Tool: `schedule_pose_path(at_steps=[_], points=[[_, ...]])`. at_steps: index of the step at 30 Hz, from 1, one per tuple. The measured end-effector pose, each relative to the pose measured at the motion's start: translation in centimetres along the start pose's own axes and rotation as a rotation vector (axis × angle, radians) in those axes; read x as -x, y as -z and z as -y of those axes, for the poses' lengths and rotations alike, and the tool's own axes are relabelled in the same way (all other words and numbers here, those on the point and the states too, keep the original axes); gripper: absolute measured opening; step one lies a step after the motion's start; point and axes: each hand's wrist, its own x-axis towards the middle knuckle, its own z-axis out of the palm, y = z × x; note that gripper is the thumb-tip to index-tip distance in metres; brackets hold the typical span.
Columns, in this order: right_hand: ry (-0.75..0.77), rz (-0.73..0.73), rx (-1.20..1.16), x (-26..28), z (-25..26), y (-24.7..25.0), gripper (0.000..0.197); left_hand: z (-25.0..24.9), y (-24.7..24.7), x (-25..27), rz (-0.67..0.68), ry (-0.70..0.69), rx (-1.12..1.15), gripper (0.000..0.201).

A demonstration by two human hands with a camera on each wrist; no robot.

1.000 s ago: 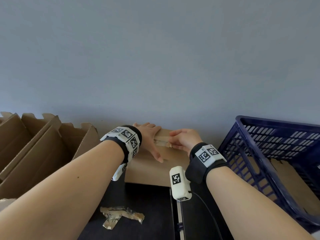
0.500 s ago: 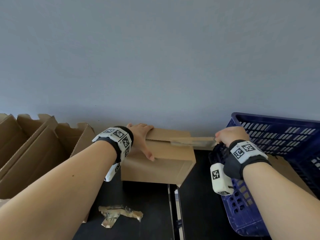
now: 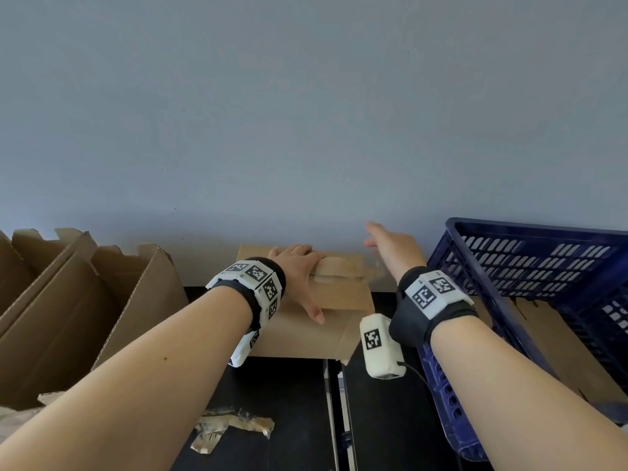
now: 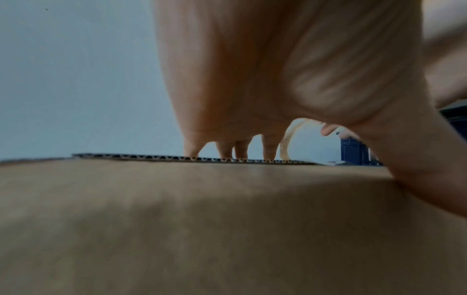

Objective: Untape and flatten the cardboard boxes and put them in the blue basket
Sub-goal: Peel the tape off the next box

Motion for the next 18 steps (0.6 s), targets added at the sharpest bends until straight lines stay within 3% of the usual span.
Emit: schedule_pose_path(at_steps=[2, 4, 7, 12, 18], points=[[0.153, -0.030, 0.341, 0.4, -0.4, -0.6, 0.039, 0.0, 0.0, -0.2, -0.007, -0.002, -0.012, 0.117], [0.292, -0.087, 0.510, 0.6, -0.5, -1.3, 0.032, -0.1, 0.0, -0.4, -0.004, 0.000, -0.023, 0.117], [0.347, -0.081, 0.439, 0.5, 0.1, -2.4, 0.023, -0.1, -0.1, -0.5, -0.002, 0.011, -0.034, 0.120], [0.249, 0.087, 0.290, 0.3, 0.5, -4.3, 0.021, -0.4, -0.1, -0.7, 0.000, 0.041, -0.079, 0.121], [0.244, 0.036, 0.461, -0.1, 0.0, -3.5, 0.051, -0.8, 0.3, -1.1, 0.047, 0.074, -0.142, 0.119]])
